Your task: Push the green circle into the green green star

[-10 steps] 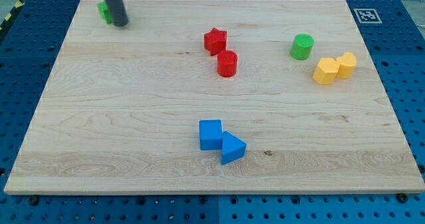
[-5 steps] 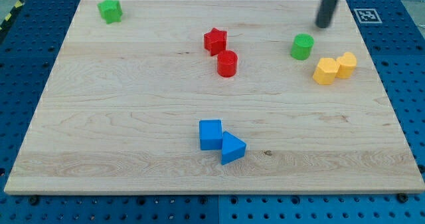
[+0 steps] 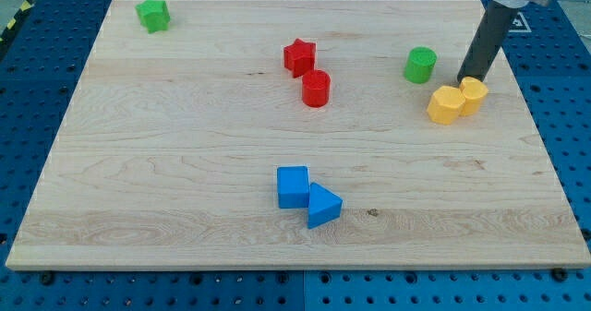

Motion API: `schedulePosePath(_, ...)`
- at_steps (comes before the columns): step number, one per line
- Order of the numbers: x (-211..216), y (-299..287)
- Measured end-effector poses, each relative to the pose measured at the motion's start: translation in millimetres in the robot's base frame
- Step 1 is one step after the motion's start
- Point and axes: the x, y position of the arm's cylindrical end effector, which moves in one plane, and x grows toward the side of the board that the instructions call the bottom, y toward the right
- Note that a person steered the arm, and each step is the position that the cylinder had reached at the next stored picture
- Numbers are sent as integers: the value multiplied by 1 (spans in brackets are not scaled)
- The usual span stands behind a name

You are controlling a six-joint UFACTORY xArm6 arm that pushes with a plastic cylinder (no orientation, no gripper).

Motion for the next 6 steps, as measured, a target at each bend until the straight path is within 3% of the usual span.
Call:
schedulePosePath(2, -10, -26)
schedulePosePath(6, -72, -177)
